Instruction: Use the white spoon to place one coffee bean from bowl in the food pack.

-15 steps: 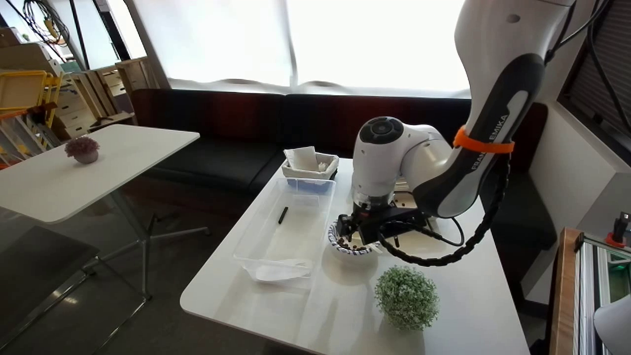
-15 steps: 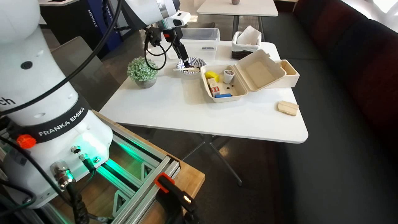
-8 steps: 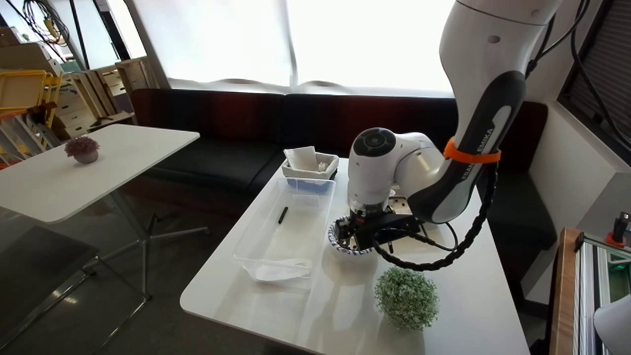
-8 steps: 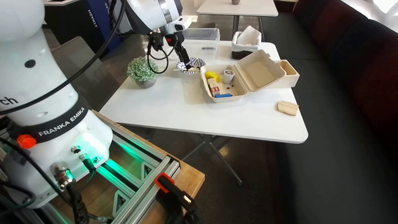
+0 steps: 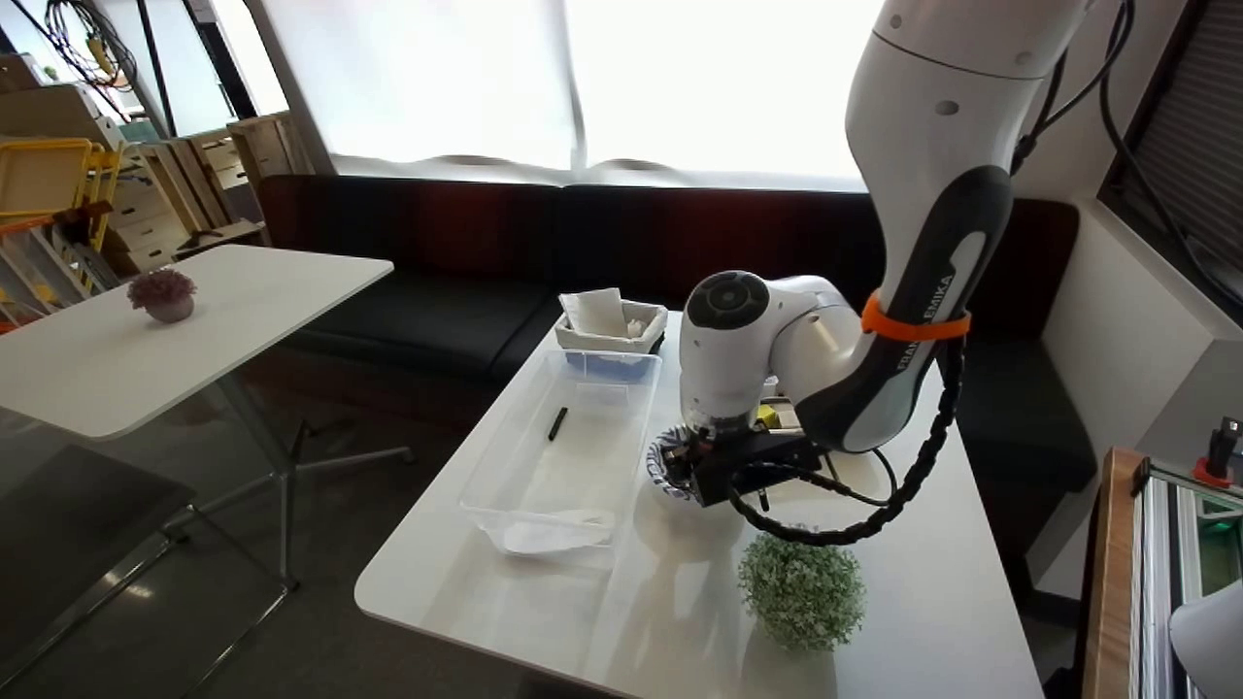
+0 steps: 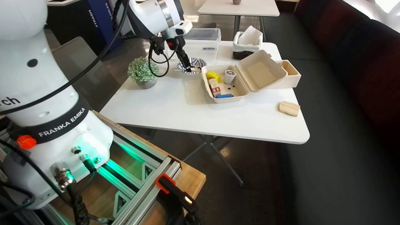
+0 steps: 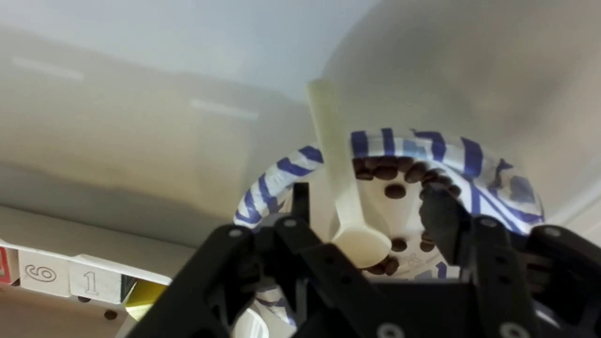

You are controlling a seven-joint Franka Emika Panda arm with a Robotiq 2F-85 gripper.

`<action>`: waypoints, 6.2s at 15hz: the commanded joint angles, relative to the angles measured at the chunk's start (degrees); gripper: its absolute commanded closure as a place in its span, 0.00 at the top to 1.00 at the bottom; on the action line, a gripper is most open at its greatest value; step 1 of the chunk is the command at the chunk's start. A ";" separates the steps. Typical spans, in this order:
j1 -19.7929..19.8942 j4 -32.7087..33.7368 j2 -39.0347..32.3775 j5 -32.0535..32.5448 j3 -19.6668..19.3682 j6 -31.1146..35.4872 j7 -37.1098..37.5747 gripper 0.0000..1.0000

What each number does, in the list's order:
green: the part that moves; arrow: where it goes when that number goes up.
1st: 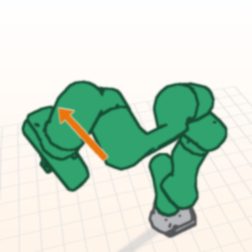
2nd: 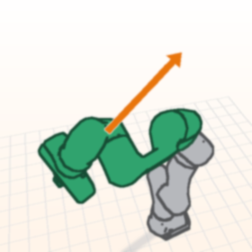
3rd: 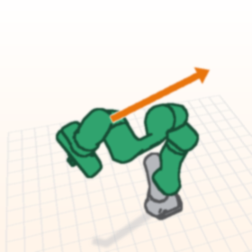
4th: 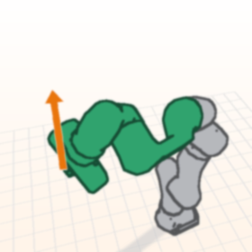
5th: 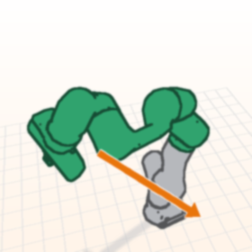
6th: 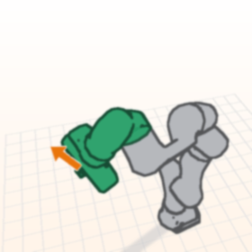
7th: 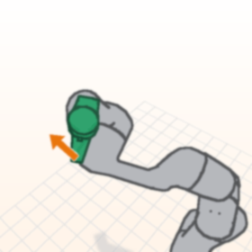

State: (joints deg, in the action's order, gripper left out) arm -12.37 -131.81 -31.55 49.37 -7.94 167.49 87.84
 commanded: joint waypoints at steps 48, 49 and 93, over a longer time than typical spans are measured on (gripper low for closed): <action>0.46 0.78 5.29 -8.01 4.74 -19.43 -60.66 0.04; -0.10 1.70 4.53 -7.20 4.33 -20.16 -60.46 0.04; -2.56 8.24 -3.27 -6.45 2.06 -9.45 -66.37 0.04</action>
State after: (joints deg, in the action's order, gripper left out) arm -13.45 -124.25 -32.60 42.19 -3.90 154.46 19.27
